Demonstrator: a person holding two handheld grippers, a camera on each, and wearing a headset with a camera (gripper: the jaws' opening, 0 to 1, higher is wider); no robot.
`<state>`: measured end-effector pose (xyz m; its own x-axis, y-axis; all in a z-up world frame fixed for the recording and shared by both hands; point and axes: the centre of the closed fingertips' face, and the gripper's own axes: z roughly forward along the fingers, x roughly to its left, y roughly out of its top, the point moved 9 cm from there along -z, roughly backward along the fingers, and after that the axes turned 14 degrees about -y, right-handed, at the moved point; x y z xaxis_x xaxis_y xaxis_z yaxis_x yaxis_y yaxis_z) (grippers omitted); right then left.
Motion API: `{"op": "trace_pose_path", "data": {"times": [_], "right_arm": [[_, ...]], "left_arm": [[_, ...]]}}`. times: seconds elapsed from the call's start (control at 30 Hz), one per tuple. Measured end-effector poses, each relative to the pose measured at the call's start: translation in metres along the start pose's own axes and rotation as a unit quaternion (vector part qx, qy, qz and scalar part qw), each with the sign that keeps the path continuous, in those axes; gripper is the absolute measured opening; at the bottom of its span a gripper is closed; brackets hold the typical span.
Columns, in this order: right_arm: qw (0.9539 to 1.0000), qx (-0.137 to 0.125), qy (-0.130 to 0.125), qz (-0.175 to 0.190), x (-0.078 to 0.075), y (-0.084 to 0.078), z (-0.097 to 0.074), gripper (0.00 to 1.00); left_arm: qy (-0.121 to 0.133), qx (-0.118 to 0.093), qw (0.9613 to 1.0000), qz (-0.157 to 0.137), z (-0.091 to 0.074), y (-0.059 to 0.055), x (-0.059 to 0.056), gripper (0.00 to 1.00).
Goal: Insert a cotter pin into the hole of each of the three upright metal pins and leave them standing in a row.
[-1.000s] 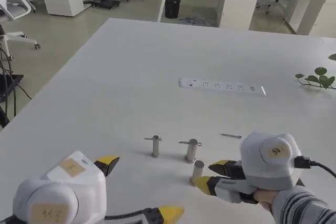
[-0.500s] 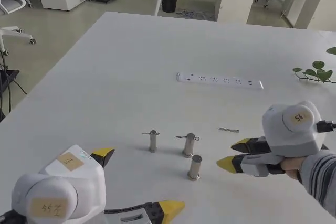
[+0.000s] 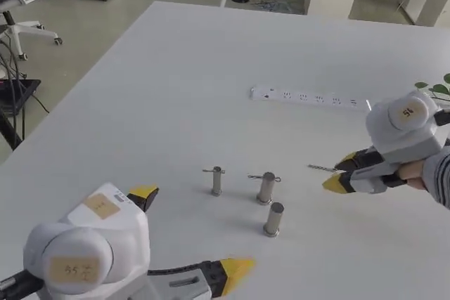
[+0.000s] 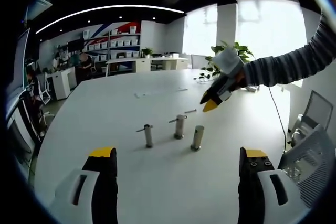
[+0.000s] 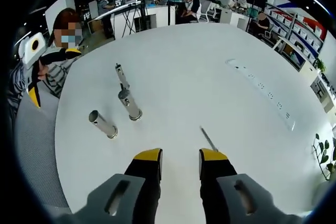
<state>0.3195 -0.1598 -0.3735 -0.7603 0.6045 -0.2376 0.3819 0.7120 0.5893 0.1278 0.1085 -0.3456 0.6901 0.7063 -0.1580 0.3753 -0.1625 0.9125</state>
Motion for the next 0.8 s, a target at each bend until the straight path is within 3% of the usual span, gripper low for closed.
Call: {"op": "trace_pose_path", "data": {"times": [0.2,0.4,0.8], "right_arm": [[0.9997,0.017,-0.014,-0.006,-0.016,0.002,0.019,0.17],[0.9989,0.041,-0.008,-0.020,-0.026,-0.004,0.036,0.14],[0.9980,0.054,0.003,-0.033,-0.036,-0.009,0.051,0.07]], "left_arm": [[0.006,0.005,1.0000,0.003,0.000,-0.001,0.003,0.93],[0.004,0.002,0.9999,-0.010,0.002,-0.002,0.004,0.91],[0.009,0.019,0.9997,-0.009,0.006,-0.006,0.005,0.88]]}}
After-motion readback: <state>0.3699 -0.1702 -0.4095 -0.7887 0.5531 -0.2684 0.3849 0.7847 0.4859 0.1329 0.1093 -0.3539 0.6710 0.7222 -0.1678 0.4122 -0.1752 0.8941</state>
